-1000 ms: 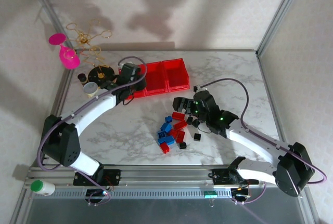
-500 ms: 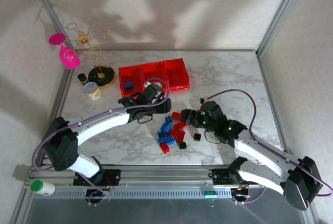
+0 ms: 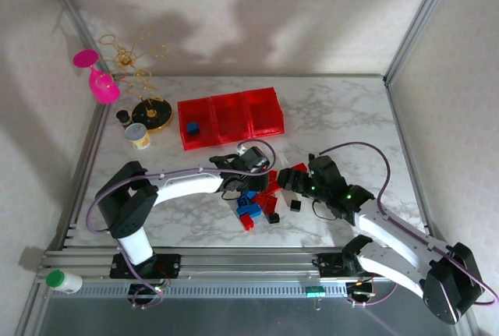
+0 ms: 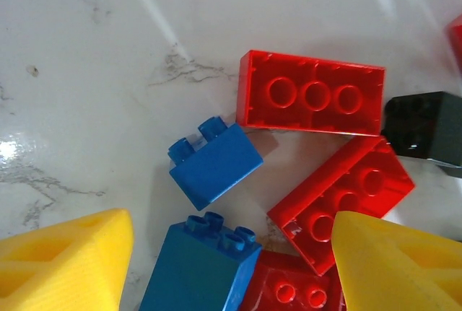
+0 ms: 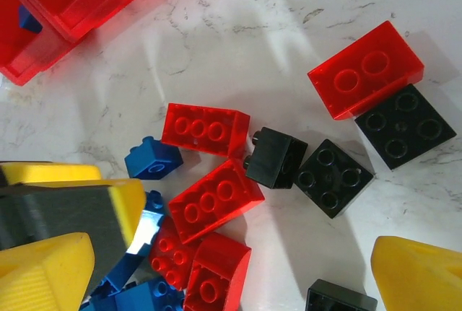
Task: Sort the legos into containers by color
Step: Pick up the lego from the center of the table.
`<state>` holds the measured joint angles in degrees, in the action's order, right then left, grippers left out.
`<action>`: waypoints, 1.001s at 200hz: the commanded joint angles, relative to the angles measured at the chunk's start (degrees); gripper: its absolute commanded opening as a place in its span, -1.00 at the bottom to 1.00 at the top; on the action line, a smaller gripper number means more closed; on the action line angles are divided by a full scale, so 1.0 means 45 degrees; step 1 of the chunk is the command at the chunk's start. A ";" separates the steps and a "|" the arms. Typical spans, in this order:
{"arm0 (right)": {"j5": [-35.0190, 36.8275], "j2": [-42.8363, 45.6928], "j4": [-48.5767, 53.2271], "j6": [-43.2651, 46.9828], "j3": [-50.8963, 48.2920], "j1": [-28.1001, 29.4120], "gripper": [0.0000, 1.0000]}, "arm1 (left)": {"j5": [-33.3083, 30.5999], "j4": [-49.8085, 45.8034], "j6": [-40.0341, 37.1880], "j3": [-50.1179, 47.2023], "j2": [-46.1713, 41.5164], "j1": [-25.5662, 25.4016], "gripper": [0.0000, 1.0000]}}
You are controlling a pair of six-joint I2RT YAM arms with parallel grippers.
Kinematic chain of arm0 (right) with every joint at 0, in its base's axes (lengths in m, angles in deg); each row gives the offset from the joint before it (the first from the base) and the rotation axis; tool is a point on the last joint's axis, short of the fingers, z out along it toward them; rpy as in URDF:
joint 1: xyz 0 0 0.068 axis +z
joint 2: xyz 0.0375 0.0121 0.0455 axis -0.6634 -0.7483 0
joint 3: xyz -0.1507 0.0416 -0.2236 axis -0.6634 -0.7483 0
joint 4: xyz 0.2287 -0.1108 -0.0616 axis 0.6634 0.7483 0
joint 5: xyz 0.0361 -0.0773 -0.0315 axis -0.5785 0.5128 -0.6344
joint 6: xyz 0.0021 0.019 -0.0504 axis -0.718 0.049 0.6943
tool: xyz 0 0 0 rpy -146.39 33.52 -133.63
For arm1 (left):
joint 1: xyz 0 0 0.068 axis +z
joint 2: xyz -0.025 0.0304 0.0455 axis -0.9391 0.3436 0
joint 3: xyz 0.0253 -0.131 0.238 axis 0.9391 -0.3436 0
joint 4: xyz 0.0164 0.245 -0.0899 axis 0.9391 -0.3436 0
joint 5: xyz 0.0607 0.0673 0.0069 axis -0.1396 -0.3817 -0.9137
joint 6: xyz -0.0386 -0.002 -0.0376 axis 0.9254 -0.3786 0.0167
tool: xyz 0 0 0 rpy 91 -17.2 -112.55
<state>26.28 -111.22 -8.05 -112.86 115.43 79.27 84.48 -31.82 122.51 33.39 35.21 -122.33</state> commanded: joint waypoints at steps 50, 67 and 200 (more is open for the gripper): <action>-0.0248 0.0343 0.0110 -0.0087 -0.0223 -0.0214 0.98 | -0.1012 -0.0150 0.0170 0.0963 0.1231 -0.0049 0.34; -0.0217 0.0460 0.0178 -0.0070 -0.0265 -0.0227 0.98 | -0.1427 -0.0262 0.0295 0.0942 0.1296 -0.0049 0.29; -0.0275 0.0316 -0.0046 -0.0060 -0.0269 -0.0314 0.97 | -0.1095 0.0548 0.0322 0.0462 0.1667 0.0341 -0.06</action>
<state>25.78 -109.62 -8.11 -112.83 114.47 78.42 79.33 -29.72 124.01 34.37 41.14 -120.91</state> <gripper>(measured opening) 0.988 0.491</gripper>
